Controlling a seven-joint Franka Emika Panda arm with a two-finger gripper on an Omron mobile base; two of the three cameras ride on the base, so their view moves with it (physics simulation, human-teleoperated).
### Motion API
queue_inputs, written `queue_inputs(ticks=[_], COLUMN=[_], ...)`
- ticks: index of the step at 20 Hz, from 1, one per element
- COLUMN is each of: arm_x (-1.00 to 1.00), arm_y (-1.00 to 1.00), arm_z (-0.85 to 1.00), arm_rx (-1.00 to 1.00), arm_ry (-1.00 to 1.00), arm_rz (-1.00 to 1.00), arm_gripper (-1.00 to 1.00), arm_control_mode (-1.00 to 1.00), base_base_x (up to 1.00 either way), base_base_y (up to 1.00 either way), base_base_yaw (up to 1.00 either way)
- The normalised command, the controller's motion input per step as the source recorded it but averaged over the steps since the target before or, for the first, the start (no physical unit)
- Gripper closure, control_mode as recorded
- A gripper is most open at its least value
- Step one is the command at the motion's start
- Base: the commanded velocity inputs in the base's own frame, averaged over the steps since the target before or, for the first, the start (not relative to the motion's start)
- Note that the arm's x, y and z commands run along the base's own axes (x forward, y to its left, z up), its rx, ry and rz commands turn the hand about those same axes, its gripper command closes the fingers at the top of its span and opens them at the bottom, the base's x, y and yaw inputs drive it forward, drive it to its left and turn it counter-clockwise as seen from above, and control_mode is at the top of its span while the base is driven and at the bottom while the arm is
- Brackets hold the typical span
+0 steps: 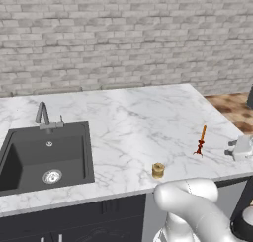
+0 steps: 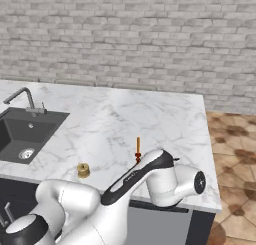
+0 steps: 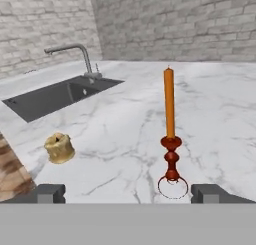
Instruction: Pick the candle and candle from the dining table and place them in the open cabinet. Close the cabinet after placing the objects.
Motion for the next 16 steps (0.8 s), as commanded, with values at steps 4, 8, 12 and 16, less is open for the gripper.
queue_inputs(ticks=[4,8,12,16], arm_x=[0.30,0.26,0.22,0.21], arm_y=[0.00,0.00,0.00,0.00], arm_z=[-0.26,-0.30,-0.23,-0.19], arm_rx=[0.00,0.00,0.00,0.00], arm_ry=[0.00,0.00,0.00,0.00], arm_rz=[0.00,0.00,0.00,0.00], arm_gripper=[-1.00,-1.00,-1.00,-1.00], arm_control_mode=[-1.00,-1.00,-1.00,-1.00], base_base_x=[0.00,0.00,0.00,0.00], base_base_y=[0.00,0.00,0.00,0.00], base_base_yaw=[0.00,0.00,0.00,0.00])
